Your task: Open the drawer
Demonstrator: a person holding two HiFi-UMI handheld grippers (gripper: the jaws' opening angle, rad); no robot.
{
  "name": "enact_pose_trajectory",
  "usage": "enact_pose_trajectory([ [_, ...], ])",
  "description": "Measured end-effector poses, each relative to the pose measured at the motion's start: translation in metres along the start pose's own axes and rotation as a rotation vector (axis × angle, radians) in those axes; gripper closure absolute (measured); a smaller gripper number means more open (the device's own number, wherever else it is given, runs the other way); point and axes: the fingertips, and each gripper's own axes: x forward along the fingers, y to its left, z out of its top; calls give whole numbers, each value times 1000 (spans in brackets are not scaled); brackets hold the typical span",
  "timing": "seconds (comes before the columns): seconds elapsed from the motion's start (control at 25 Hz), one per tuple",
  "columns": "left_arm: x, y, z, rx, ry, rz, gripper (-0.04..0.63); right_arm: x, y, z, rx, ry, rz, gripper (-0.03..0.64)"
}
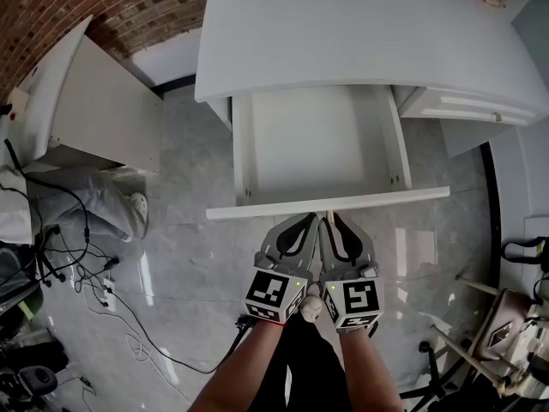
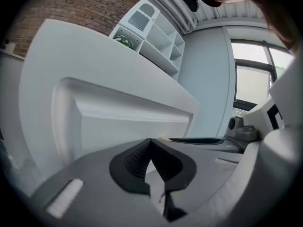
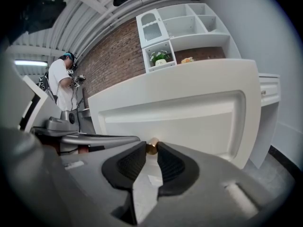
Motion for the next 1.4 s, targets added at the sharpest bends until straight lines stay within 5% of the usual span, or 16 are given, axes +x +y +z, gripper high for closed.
enact_pose_trajectory([
  [1.4, -37, -30, -26, -5, 25, 4, 604, -46, 18, -22, -19, 15, -17, 545],
])
